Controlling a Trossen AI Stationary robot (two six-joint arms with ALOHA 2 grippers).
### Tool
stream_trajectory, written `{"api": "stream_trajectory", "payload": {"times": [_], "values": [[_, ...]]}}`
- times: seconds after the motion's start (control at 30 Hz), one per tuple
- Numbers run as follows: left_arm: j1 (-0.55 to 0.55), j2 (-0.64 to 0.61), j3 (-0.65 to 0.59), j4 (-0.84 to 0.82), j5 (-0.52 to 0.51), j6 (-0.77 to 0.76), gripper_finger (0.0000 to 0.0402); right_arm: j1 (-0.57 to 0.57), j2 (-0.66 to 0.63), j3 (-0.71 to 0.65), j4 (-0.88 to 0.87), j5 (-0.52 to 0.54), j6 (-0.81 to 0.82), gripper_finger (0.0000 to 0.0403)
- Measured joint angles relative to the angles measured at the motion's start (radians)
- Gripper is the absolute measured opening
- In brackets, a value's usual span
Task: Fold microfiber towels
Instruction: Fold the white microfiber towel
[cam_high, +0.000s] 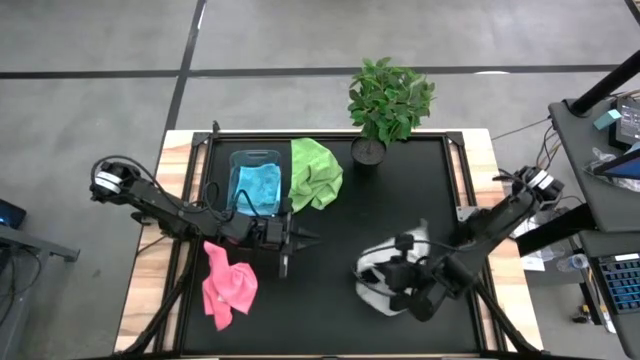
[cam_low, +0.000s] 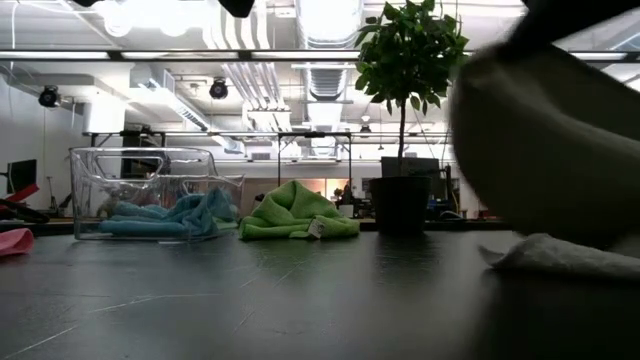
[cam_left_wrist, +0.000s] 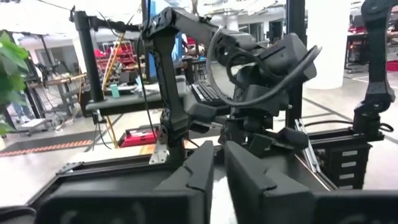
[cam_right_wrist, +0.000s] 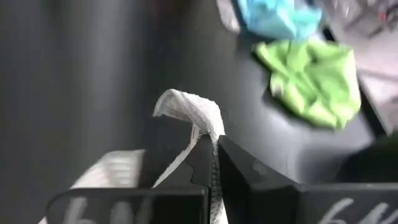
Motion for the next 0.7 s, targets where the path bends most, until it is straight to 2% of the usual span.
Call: {"api": "stream_trajectory", "payload": {"times": [0.17,0.37,0.5,0.7], "values": [[0.0,0.008,0.004,0.002,0.0,0.04,0.0092,-0.087,-0.028,-0.023,0.263,-0.016,-0.244,0.0009],[-0.001,0.056,0.001,-0.003,-0.022,0.047,0.0156,-0.207,-0.031,-0.032,0.469,-0.172,-0.404,0.0009],[-0.001,0.094,0.0,-0.008,-0.04,0.072,0.017,-0.269,-0.031,-0.032,0.523,-0.215,-0.43,0.0009],[-0.001,0.112,-0.001,-0.042,-0.041,0.102,0.0171,-0.324,-0.032,-0.032,0.528,-0.219,-0.43,0.0009]]}}
